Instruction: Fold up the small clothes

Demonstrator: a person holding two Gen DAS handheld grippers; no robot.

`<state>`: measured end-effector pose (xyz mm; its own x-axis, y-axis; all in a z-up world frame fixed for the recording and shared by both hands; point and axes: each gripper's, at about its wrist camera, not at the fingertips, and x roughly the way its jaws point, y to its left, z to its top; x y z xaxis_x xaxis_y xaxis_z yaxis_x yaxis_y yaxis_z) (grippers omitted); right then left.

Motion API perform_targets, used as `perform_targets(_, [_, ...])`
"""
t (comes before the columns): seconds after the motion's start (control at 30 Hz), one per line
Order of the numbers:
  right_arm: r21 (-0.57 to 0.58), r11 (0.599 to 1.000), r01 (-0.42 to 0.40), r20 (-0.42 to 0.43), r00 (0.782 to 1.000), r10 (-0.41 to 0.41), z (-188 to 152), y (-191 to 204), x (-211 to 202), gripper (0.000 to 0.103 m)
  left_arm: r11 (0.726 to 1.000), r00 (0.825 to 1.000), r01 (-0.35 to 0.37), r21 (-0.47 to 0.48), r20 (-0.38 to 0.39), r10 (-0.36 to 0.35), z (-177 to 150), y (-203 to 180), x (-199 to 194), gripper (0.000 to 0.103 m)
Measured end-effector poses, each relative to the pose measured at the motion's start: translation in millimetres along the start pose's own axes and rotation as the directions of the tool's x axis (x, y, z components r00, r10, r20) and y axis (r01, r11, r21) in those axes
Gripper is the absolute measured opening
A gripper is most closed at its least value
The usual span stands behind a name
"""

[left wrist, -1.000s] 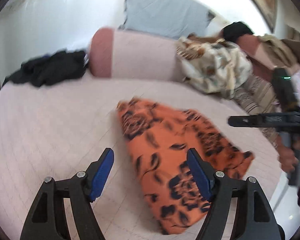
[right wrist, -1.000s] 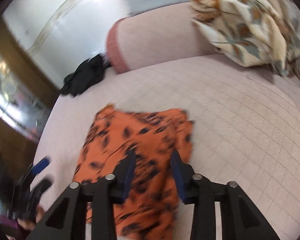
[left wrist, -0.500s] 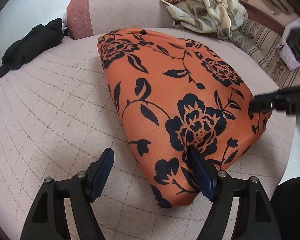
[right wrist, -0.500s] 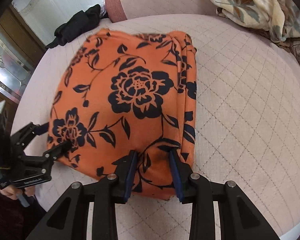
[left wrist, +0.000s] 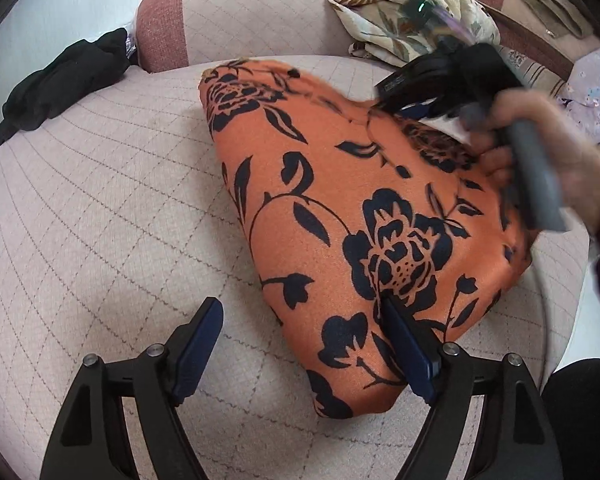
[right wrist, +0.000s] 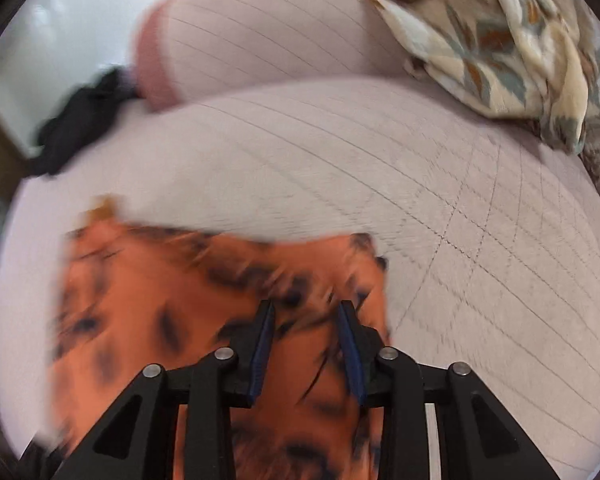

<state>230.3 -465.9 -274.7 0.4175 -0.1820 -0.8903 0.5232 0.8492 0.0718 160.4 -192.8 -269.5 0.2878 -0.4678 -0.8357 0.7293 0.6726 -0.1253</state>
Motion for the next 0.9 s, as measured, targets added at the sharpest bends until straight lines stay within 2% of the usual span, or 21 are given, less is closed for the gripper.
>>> perform_targets(0.03, [0.026,0.999,-0.02,0.0,1.0,0.02,1.3,-3.5,13.5,0.038,1.0,1.0,0.002,-0.001,-0.003,-0.002,0.5,0.2,0.7,0.083])
perform_targets(0.1, [0.079,0.995,-0.068,0.026,0.997,0.066,5.2,-11.6,13.3,0.039,1.0,1.0,0.002,-0.003,-0.01,-0.002,-0.3,1.4,0.4,0.085])
perform_targets(0.17, [0.131,0.987,-0.092,0.015,0.996,0.09,4.7,-19.0,5.2,0.039,1.0,1.0,0.006,-0.011,-0.015,-0.006,-1.0,2.9,-0.6,0.085])
perform_targets(0.27, [0.122,0.987,-0.105,0.022,0.994,0.103,-8.0,-21.6,-21.9,0.039,1.0,1.0,0.005,-0.026,-0.013,-0.006,-3.1,4.3,-2.3,0.085])
perform_targets(0.33, [0.081,0.986,-0.145,0.037,0.989,0.143,-30.1,-19.1,-47.2,0.039,1.0,1.0,-0.002,-0.023,-0.009,0.002,-4.9,3.2,-3.6,0.085])
perform_targets(0.43, [0.005,0.989,-0.145,0.012,0.989,0.145,-78.5,-15.5,-76.2,0.039,1.0,1.0,-0.009,-0.023,-0.007,0.008,-6.5,1.5,-4.5,0.085])
perform_targets(0.53, [-0.004,0.987,-0.161,-0.057,0.985,0.161,-119.6,-18.7,-73.0,0.041,1.0,1.0,-0.01,-0.028,-0.012,0.009,-8.0,0.2,-4.1,0.085])
perform_targets(0.63, [-0.036,0.987,-0.155,-0.03,0.988,0.154,-148.3,-22.7,-79.2,0.045,0.999,1.0,-0.014,-0.029,-0.008,0.014,-9.3,-0.7,-4.4,0.085])
perform_targets(0.77, [-0.005,0.992,-0.126,-0.102,0.987,0.124,-136.8,-18.3,-83.3,0.047,0.999,1.0,-0.014,-0.035,-0.009,0.013,-9.4,-0.1,-4.5,0.085])
perform_targets(0.83, [-0.031,0.992,-0.124,-0.084,0.989,0.121,-116.4,-6.1,-88.1,0.047,0.999,1.0,-0.013,-0.036,-0.011,0.012,-8.8,-0.2,-4.3,0.085])
perform_targets(0.9, [-0.062,0.986,-0.154,-0.041,0.988,0.152,-94.0,9.5,-92.7,0.047,0.999,1.0,-0.016,-0.032,-0.011,0.016,-8.4,-1.2,-5.0,0.086])
